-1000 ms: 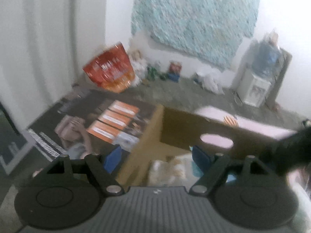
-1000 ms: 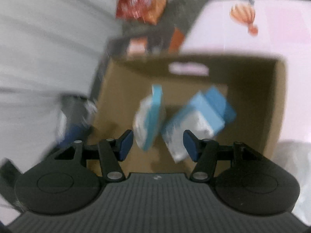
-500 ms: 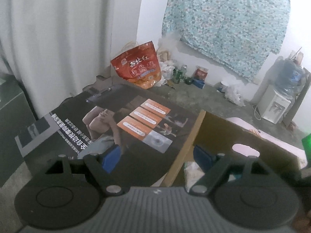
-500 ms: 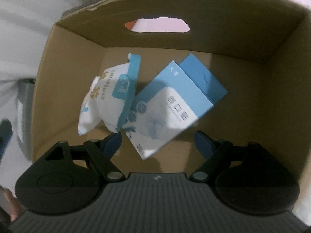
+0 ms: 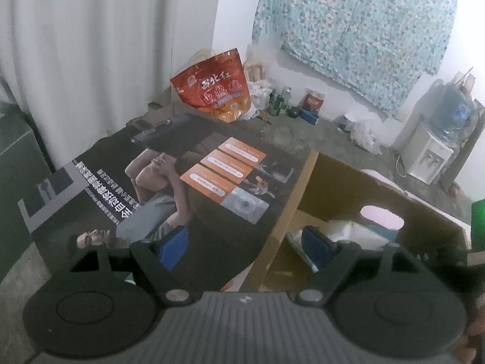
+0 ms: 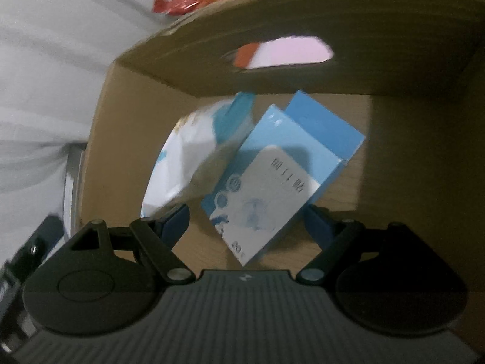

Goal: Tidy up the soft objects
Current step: 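Withdraw both tools from the box and return toward the table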

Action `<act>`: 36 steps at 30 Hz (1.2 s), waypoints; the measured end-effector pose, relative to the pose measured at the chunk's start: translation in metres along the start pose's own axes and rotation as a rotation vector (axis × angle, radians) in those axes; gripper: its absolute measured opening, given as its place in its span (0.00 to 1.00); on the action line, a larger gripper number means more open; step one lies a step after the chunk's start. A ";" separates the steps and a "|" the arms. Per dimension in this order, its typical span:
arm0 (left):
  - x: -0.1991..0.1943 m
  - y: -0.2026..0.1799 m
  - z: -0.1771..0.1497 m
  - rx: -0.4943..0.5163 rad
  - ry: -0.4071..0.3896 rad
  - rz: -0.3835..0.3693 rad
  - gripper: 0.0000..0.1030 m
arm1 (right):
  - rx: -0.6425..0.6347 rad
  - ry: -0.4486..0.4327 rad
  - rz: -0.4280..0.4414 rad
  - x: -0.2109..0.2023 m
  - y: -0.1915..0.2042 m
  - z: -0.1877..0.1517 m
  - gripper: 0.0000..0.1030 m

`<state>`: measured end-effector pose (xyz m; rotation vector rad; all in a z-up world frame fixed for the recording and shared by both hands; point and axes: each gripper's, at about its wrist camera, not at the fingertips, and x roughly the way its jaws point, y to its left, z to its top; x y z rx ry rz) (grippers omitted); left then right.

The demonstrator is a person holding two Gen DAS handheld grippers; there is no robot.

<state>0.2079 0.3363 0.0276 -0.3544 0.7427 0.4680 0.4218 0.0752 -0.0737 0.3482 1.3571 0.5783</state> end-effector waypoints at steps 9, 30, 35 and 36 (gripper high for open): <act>0.009 0.000 -0.006 0.005 0.045 -0.002 0.81 | -0.212 -0.009 0.002 0.003 0.022 -0.017 0.81; 0.023 -0.014 -0.019 0.045 0.132 -0.049 0.81 | -0.184 -0.582 -0.039 -0.216 -0.023 -0.053 0.80; 0.020 -0.012 -0.018 0.031 0.146 -0.063 0.81 | -0.145 -0.444 -0.146 -0.203 -0.044 -0.053 0.80; 0.017 -0.011 -0.017 0.025 0.145 -0.071 0.81 | -0.141 -0.412 -0.143 -0.196 -0.047 -0.053 0.80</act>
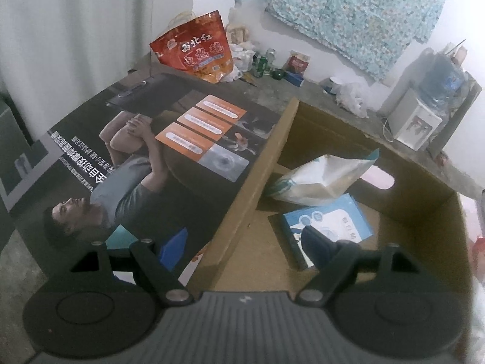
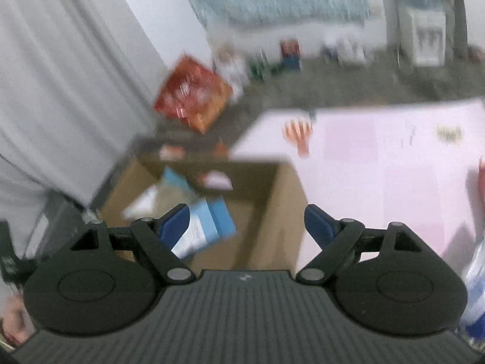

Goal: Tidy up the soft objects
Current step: 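Withdraw both tools from the box and return toward the table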

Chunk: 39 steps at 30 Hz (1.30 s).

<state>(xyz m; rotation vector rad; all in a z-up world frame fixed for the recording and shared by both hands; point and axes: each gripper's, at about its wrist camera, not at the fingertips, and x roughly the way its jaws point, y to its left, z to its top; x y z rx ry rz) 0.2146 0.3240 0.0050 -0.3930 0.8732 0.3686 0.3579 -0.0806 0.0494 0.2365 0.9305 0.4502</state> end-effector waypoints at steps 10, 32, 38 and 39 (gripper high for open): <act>0.005 0.016 -0.001 -0.062 0.101 -0.035 0.81 | -0.054 0.156 -0.048 0.054 0.020 -0.051 0.50; 0.004 0.002 -0.023 -0.024 0.131 -0.064 0.81 | 0.016 0.105 -0.028 0.046 0.017 -0.065 0.42; -0.030 -0.003 -0.027 0.020 -0.006 -0.007 0.85 | 0.089 -0.031 0.110 0.008 0.000 -0.074 0.59; -0.042 -0.007 -0.028 0.046 -0.042 0.003 0.85 | 0.099 -0.057 0.126 -0.001 -0.004 -0.078 0.61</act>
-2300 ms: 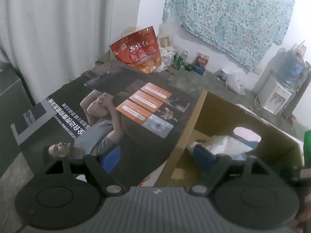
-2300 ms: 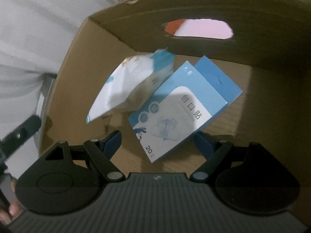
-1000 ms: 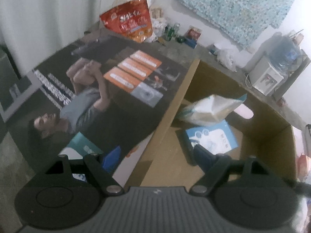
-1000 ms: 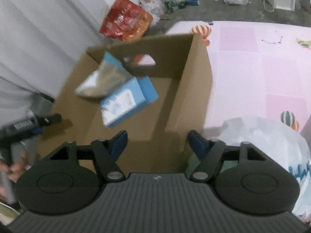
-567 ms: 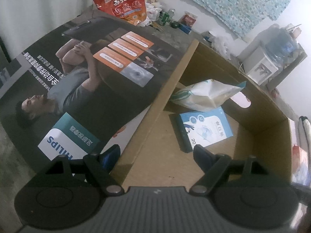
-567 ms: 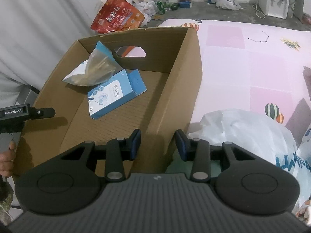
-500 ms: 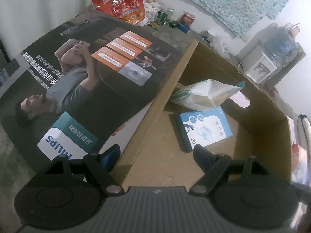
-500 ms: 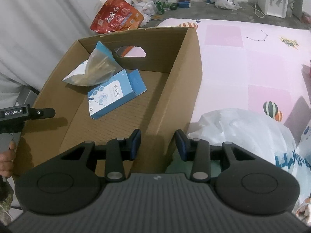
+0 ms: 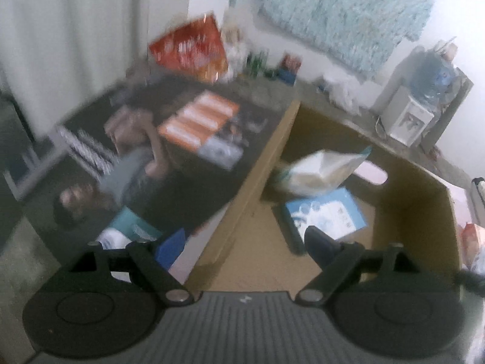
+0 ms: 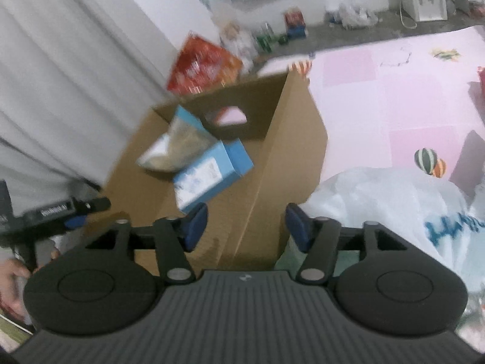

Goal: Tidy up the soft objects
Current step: 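Withdraw both tools from the box and return toward the table, then grasp the blue-and-white wipes pack with the left tool while the right tool grasps the pink plush doll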

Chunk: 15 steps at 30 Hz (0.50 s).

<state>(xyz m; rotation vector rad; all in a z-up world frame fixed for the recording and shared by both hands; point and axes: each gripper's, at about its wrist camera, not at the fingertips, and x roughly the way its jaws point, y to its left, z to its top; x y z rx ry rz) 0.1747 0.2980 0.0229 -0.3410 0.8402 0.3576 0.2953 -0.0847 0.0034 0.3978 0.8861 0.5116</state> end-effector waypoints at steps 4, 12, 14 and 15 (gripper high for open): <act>-0.042 -0.021 -0.003 0.077 -0.120 0.018 0.87 | 0.029 -0.100 0.063 -0.049 -0.018 -0.014 0.69; -0.105 -0.127 -0.017 0.327 -0.182 -0.180 0.94 | 0.138 -0.291 -0.001 -0.170 -0.095 -0.047 0.76; -0.109 -0.164 -0.023 0.390 -0.157 -0.252 0.95 | 0.148 -0.336 -0.061 -0.196 -0.114 -0.052 0.79; -0.109 -0.183 -0.027 0.416 -0.138 -0.284 0.95 | 0.157 -0.357 -0.090 -0.209 -0.125 -0.054 0.80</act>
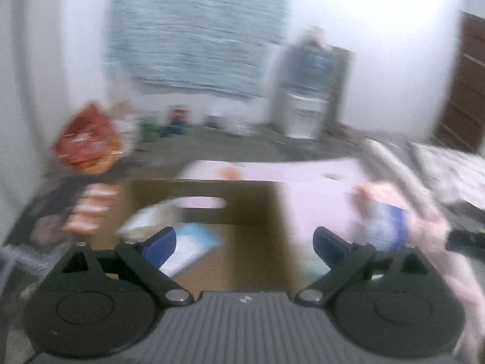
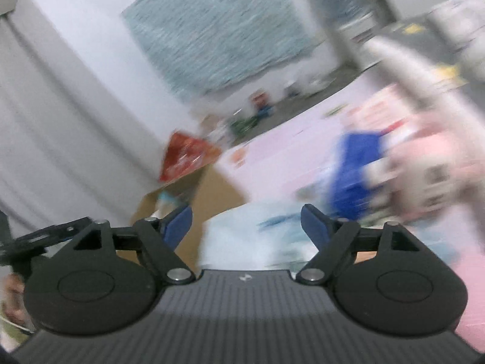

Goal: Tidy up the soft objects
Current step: 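Grasp the blue-and-white wipes pack with the left tool while the right tool grasps the pink plush doll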

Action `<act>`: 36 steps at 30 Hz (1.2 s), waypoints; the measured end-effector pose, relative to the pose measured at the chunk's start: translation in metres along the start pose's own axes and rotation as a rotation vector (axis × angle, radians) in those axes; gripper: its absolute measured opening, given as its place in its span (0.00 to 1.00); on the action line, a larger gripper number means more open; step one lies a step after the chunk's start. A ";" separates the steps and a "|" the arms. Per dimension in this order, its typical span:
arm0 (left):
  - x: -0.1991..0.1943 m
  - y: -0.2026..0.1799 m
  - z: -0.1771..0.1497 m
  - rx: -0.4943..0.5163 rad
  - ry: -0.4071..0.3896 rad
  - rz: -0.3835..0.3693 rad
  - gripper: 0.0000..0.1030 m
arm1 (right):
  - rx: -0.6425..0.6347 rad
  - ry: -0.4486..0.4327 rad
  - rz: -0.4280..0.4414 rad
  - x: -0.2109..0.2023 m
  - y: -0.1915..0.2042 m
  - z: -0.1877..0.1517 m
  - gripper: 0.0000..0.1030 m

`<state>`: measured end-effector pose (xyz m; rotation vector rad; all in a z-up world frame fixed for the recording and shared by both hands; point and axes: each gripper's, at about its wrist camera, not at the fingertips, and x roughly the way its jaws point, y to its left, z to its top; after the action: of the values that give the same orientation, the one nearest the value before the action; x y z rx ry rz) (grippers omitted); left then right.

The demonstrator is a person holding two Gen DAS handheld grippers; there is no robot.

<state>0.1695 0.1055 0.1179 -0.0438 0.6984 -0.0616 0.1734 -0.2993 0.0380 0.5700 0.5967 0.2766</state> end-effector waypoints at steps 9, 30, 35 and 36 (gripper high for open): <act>0.115 -0.151 0.020 0.108 0.241 -0.214 0.95 | 0.282 -0.017 -0.038 -0.025 -0.107 0.012 0.83; 0.302 -0.249 0.019 0.156 0.481 -0.181 0.96 | 0.821 0.124 -0.203 0.104 -0.190 0.029 0.99; 0.306 -0.250 0.019 0.135 0.498 -0.180 0.93 | 0.839 0.123 -0.266 0.120 -0.191 0.033 0.99; 0.306 -0.250 0.020 0.124 0.502 -0.185 0.92 | 0.840 0.124 -0.267 0.120 -0.189 0.034 0.99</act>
<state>0.4055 -0.1651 -0.0482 0.0276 1.1898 -0.3001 0.3048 -0.4188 -0.1024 1.2718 0.9004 -0.2154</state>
